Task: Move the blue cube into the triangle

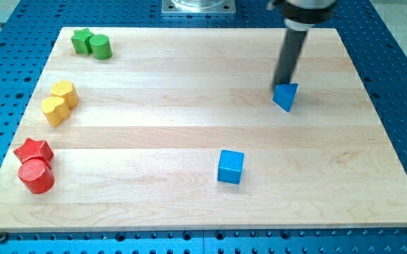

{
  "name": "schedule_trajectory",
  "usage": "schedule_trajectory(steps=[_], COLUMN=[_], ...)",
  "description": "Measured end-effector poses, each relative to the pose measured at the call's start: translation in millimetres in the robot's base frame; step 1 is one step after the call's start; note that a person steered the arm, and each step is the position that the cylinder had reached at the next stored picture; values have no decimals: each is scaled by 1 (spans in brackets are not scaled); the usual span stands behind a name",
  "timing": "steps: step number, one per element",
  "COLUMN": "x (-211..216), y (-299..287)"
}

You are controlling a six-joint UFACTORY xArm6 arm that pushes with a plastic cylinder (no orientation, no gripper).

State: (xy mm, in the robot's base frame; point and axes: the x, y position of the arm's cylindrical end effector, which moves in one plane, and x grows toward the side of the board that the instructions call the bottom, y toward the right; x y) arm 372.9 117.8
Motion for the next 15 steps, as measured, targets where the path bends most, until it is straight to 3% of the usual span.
schedule_trajectory(steps=[1, 2, 3, 4, 5, 6, 8, 9, 12, 14, 15], x=[29, 29, 47, 113, 201, 219, 111, 116, 114, 74, 93], y=[44, 85, 32, 74, 28, -83, -38, -72, -69, -11, -39])
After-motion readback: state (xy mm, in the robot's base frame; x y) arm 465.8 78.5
